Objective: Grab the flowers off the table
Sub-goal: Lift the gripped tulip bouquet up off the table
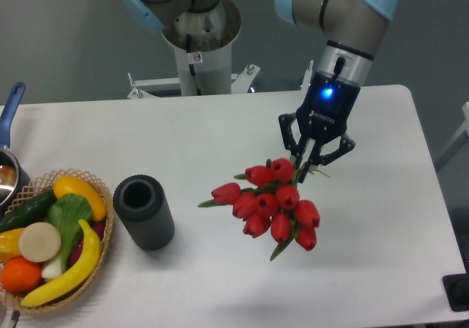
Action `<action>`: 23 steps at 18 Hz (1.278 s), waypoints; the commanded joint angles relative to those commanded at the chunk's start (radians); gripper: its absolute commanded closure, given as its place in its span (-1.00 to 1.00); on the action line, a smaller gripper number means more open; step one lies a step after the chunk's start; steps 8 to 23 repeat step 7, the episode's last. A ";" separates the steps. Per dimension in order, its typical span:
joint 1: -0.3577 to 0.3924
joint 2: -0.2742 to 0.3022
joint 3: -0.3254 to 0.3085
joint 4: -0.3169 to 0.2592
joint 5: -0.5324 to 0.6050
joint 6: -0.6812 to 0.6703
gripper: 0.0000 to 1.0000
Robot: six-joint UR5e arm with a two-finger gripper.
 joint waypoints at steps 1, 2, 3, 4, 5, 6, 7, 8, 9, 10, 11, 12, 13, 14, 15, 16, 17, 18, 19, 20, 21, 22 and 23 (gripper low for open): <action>0.005 0.000 0.000 0.000 -0.003 0.000 0.61; 0.006 0.000 0.000 0.000 -0.014 0.000 0.61; 0.008 0.000 -0.002 0.000 -0.021 0.002 0.61; 0.008 0.000 -0.002 0.000 -0.026 0.000 0.61; 0.008 0.002 -0.002 0.000 -0.028 0.000 0.61; 0.008 0.000 -0.002 0.000 -0.028 -0.002 0.61; 0.008 0.000 -0.002 0.000 -0.028 -0.002 0.61; 0.008 0.000 -0.002 0.000 -0.028 -0.002 0.61; 0.008 0.000 -0.002 0.000 -0.028 -0.002 0.61; 0.008 0.000 -0.002 0.000 -0.028 -0.002 0.61; 0.008 0.000 -0.002 0.000 -0.028 -0.002 0.61; 0.008 0.000 -0.002 0.000 -0.028 -0.002 0.61; 0.008 0.000 -0.002 0.000 -0.028 -0.002 0.61; 0.008 0.000 -0.002 0.000 -0.028 -0.002 0.61; 0.008 0.000 -0.002 0.000 -0.028 -0.002 0.61; 0.008 0.000 -0.002 0.000 -0.028 -0.002 0.61; 0.008 0.000 -0.002 0.000 -0.028 -0.002 0.61; 0.008 0.000 -0.002 0.000 -0.028 -0.002 0.61; 0.008 0.000 -0.002 0.000 -0.028 -0.002 0.61; 0.008 0.000 -0.002 0.000 -0.028 -0.002 0.61; 0.008 0.000 -0.002 0.000 -0.028 -0.002 0.61; 0.008 0.000 -0.002 0.000 -0.028 -0.002 0.61; 0.008 0.000 -0.002 0.000 -0.028 -0.002 0.61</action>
